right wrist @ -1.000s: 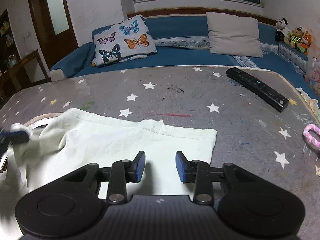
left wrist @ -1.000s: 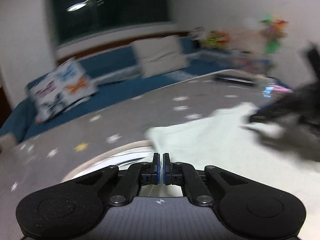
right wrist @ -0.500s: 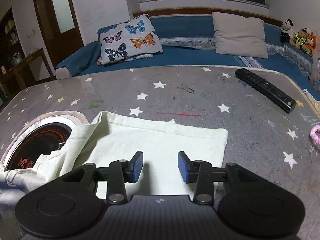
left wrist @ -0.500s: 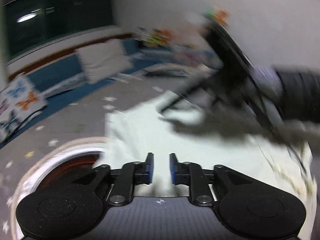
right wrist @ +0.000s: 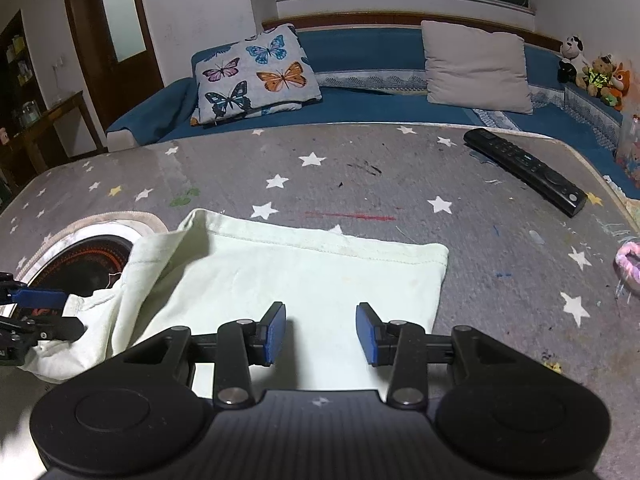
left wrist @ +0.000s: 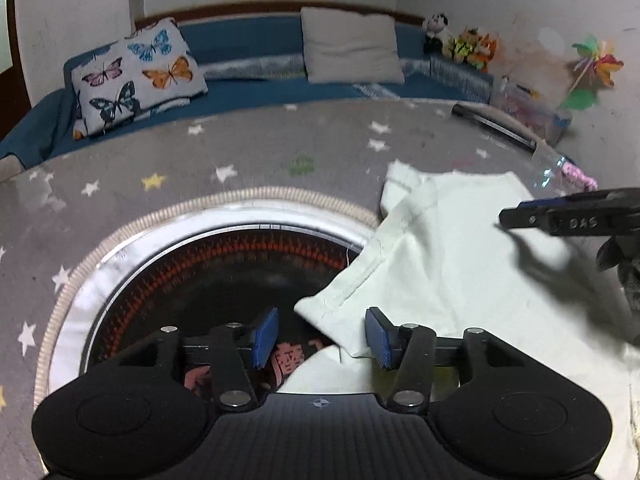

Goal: Fold clothes

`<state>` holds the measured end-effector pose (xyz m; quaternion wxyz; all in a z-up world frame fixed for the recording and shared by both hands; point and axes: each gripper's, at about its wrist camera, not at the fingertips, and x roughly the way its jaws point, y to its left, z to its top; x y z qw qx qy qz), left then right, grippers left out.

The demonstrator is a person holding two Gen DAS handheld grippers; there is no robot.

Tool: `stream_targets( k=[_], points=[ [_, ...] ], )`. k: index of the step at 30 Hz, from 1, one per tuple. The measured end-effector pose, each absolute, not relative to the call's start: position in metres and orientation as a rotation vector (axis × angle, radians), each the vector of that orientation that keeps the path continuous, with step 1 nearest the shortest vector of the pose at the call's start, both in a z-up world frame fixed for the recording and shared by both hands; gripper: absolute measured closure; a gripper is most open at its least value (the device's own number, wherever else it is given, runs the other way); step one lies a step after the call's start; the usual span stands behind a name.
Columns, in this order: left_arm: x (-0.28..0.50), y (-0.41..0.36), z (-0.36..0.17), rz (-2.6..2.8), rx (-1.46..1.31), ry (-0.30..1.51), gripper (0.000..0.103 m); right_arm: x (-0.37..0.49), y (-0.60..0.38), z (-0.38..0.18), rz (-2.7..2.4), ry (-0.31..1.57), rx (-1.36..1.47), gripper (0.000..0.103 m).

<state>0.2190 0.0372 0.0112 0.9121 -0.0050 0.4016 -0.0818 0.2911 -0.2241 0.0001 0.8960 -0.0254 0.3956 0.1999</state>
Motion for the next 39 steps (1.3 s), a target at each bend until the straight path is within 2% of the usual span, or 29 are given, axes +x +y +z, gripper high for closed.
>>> stream_targets(
  k=[1, 3, 4, 5, 6, 17, 26, 31, 32, 33, 34, 38, 39],
  points=[
    [0.22, 0.038, 0.011, -0.172, -0.01, 0.823, 0.054, 0.291, -0.224, 0.0, 0.413, 0.82, -0.054, 0.064],
    [0.222, 0.038, 0.012, -0.18, -0.01, 0.815, 0.075, 0.291, -0.225, -0.001, 0.409, 0.819, -0.058, 0.064],
    [0.223, 0.039, 0.012, -0.183, -0.01, 0.81, 0.08, 0.291, -0.226, -0.001, 0.407, 0.818, -0.06, 0.064],
    [0.225, 0.039, 0.012, -0.187, -0.009, 0.806, 0.092, 0.291, -0.227, -0.001, 0.406, 0.818, -0.06, 0.064],
    [0.226, 0.04, 0.012, -0.191, -0.009, 0.802, 0.096, 0.291, -0.228, -0.001, 0.404, 0.818, -0.06, 0.064],
    [0.262, 0.081, 0.053, 0.029, 0.157, 0.58, 0.098, 0.301, -0.243, -0.002, 0.35, 0.813, -0.044, 0.064],
    [0.306, 0.112, 0.03, 0.077, 0.209, 0.634, 0.098, 0.311, -0.25, 0.001, 0.292, 0.762, 0.001, 0.065],
    [0.319, 0.116, 0.019, 0.082, 0.219, 0.649, 0.098, 0.329, -0.252, -0.006, 0.291, 0.801, 0.024, 0.067],
    [0.321, 0.117, 0.016, 0.086, 0.221, 0.653, 0.098, 0.331, -0.25, -0.007, 0.297, 0.797, 0.017, 0.077],
    [0.324, 0.118, 0.014, 0.09, 0.223, 0.658, 0.098, 0.335, -0.245, -0.007, 0.306, 0.794, 0.002, 0.093],
    [0.326, 0.119, 0.011, 0.094, 0.224, 0.662, 0.098, 0.338, -0.241, -0.007, 0.303, 0.788, -0.011, 0.099],
    [0.333, 0.131, 0.005, 0.14, 0.209, 0.673, 0.097, 0.351, -0.226, -0.006, 0.276, 0.737, -0.07, 0.102],
    [0.334, 0.135, 0.003, 0.151, 0.204, 0.677, 0.094, 0.355, -0.222, -0.006, 0.265, 0.722, -0.083, 0.102]
  ],
)
